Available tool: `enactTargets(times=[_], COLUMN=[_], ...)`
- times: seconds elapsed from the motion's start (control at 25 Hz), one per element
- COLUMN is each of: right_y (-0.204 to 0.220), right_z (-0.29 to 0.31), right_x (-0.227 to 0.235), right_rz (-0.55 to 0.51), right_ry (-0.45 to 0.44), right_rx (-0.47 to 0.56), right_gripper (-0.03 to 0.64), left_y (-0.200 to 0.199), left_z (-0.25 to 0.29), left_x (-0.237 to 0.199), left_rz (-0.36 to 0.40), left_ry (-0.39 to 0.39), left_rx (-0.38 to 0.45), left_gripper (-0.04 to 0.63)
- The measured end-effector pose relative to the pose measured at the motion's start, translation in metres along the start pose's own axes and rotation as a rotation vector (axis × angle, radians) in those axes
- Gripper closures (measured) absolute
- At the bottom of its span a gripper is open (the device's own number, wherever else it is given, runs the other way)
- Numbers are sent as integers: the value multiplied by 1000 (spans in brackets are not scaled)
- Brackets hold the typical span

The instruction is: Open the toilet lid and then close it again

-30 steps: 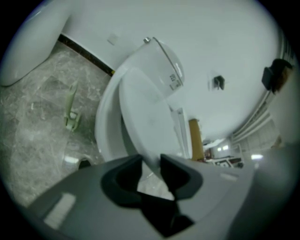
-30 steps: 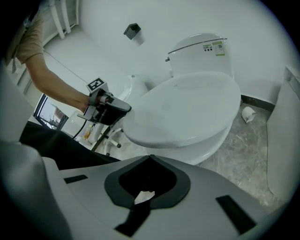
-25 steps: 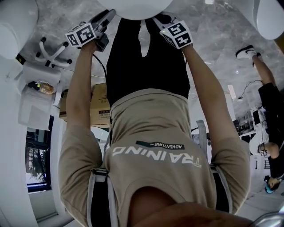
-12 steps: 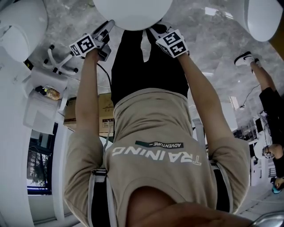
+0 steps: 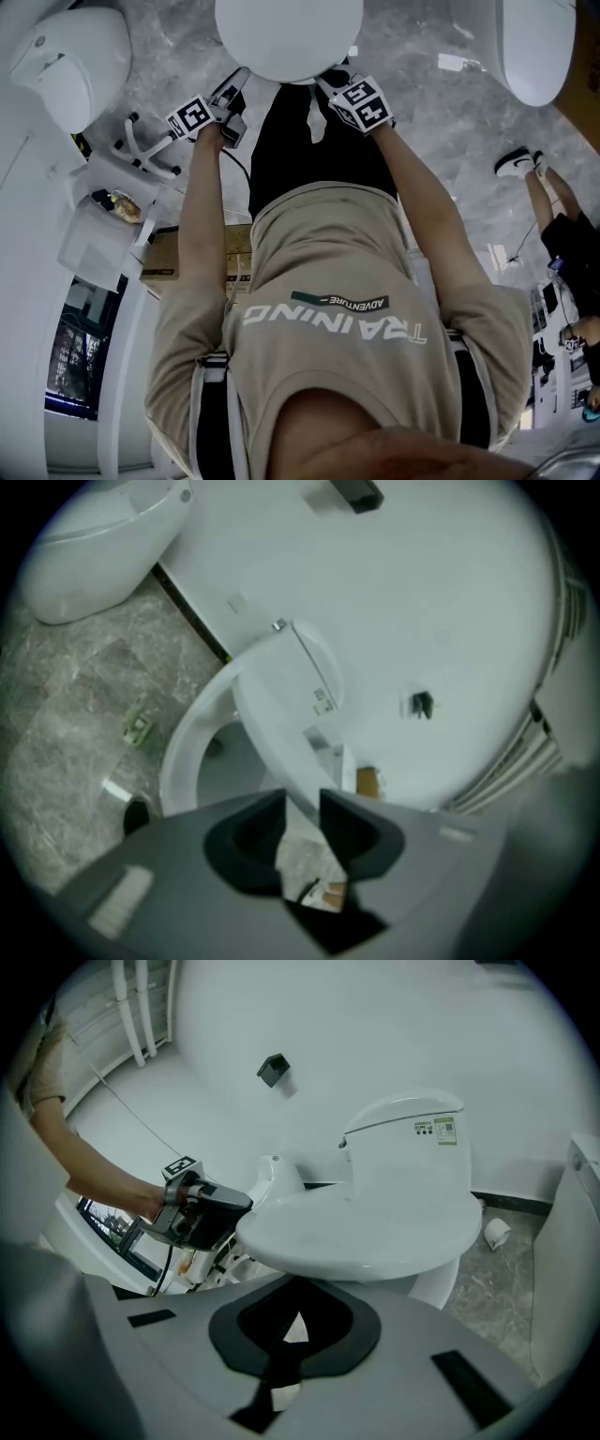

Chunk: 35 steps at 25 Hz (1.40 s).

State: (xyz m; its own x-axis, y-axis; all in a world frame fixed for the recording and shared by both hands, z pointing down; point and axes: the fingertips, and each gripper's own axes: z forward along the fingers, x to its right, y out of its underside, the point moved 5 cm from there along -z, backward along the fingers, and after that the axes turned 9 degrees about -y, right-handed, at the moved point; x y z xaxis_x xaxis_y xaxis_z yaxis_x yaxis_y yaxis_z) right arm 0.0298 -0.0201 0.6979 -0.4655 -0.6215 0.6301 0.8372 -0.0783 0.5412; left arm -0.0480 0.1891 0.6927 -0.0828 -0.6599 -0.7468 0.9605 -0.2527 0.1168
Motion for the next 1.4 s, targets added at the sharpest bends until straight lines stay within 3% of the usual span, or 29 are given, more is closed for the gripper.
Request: enactTargets(times=[0.16, 0.24, 0.32, 0.64, 0.92, 1.12, 1.4], right_y=[-16, -28, -42, -71, -100, -116, -135], right_z=[-2, 5, 7, -9, -12, -7, -6], right_x=[8, 9, 9, 8, 17, 16, 7], right_rz=[14, 29, 39, 39, 66, 105, 127], right_ry=[-16, -10, 5, 7, 51, 122, 196], right_rx=[-16, -3, 15, 13, 14, 29, -41], right_gripper=[607, 607, 607, 607, 607, 607, 607], left_y=[6, 3, -1, -11, -33, -49, -63], left_z=[-3, -1, 3, 28, 45, 41, 41], left_x=[22, 22, 24, 50, 82, 97, 109], left_rz=[98, 153, 177, 290, 539, 692, 762], left_ry=[-10, -35, -53, -205, -307, -276, -279], left_rx=[-54, -86, -106, -48, -104, -160, -208], left_gripper=[497, 582, 589, 591, 591, 591, 591])
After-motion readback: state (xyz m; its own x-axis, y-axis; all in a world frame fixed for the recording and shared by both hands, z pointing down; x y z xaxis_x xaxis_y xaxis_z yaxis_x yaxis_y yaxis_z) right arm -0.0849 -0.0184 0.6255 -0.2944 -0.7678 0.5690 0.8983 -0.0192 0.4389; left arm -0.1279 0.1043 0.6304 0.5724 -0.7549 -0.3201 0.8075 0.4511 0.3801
